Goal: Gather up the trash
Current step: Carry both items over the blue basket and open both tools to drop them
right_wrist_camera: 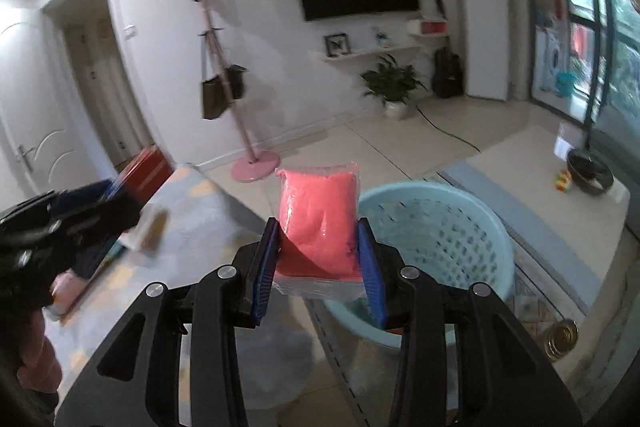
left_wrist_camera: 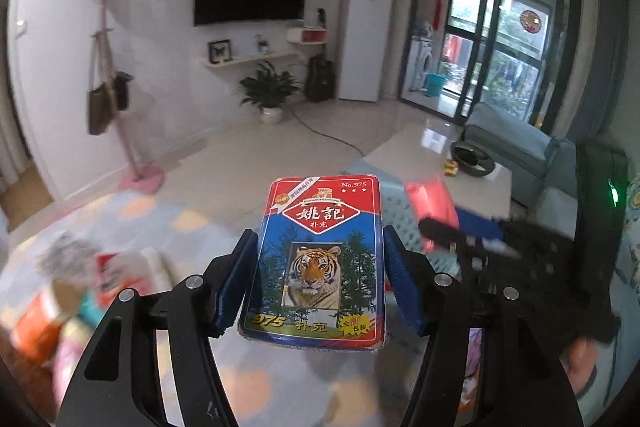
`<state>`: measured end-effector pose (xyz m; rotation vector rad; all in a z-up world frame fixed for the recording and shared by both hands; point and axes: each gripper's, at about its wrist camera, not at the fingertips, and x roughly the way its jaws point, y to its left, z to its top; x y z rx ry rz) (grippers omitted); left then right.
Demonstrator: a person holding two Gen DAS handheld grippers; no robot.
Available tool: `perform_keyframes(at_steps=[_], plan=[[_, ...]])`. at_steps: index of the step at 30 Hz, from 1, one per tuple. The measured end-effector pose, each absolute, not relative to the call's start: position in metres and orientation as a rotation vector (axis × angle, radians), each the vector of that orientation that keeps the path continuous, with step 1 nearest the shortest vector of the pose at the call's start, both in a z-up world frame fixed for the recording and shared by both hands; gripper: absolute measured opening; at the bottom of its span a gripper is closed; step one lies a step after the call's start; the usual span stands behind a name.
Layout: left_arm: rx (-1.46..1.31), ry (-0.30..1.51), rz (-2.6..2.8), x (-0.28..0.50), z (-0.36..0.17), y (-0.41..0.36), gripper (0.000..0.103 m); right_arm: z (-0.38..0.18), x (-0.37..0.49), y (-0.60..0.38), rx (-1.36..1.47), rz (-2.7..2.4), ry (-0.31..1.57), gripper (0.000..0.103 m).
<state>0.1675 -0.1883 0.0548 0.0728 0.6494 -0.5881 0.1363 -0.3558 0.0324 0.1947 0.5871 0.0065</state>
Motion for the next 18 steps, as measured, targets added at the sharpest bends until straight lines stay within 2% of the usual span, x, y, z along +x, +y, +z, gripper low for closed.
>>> perform_keyframes(at_steps=[6,15,18], plan=[[-0.017,0.782,-0.715,0.224,0.015,-0.234,0.060,-0.010,0.162,-0.407,0.306,-0.107,0.697,0.036],[-0.033,0.902,-0.723,0.264,-0.036,-0.277,0.061,-0.051,0.180,-0.442,0.351,-0.227,0.769,0.037],[-0.045,0.934,-0.726,0.272,-0.040,-0.274,0.067,-0.055,0.179,-0.448,0.367,-0.244,0.773,0.045]])
